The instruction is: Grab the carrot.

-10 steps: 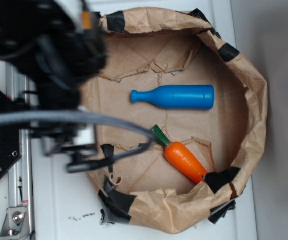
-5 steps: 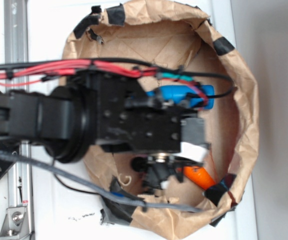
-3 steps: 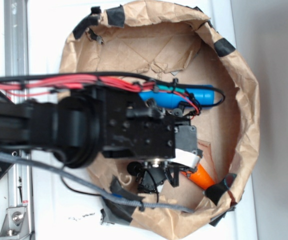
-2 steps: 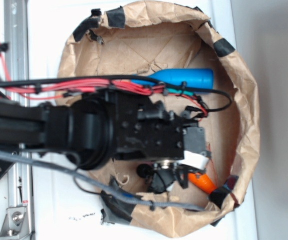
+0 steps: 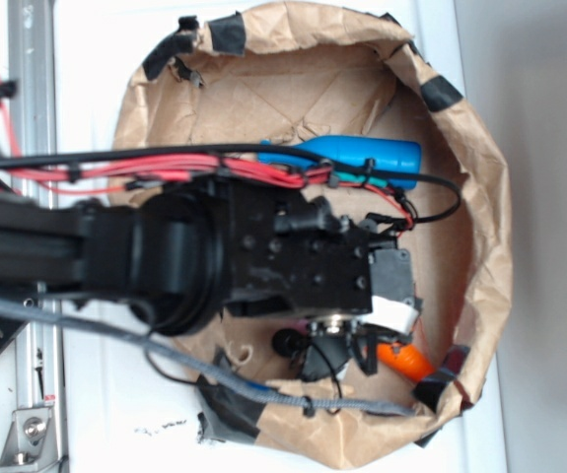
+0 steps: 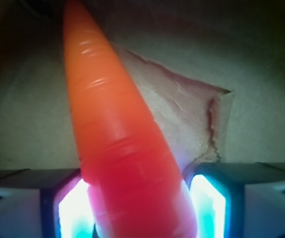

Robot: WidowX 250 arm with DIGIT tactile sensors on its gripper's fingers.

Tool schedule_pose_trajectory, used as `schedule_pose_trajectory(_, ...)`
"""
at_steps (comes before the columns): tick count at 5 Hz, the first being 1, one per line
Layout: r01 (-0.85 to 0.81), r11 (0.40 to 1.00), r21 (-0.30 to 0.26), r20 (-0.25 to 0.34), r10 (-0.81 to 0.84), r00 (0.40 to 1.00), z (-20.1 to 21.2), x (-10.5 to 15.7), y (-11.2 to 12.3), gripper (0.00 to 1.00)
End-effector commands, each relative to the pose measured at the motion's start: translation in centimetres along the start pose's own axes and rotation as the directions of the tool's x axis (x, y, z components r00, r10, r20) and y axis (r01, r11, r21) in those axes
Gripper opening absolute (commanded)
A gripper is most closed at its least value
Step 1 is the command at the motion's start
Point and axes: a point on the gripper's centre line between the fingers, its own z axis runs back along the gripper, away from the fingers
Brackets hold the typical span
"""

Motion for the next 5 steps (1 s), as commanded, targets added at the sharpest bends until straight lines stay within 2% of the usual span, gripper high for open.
schedule_pose_trajectory(1, -0.312, 0.949, 0.052, 0.122, 0.304, 0.945, 9.4, -2.2, 4.0, 0.00)
schedule_pose_trajectory(2, -0.535, 0.843, 0.061, 0.074, 0.531, 0.844, 12.9, -3.3, 4.7, 0.00)
schedule_pose_trajectory(3, -0.543, 0.831, 0.123, 0.125, 0.530, 0.839, 14.5, -3.0, 3.7, 0.00)
schedule_pose_trajectory(4, -0.569, 0.817, 0.097, 0.112, 0.559, 0.822, 14.7, -3.3, 3.7, 0.00)
schedule_pose_trajectory(5, -0.567, 0.812, 0.138, 0.096, 0.559, 0.824, 13.7, -3.8, 3.9, 0.00)
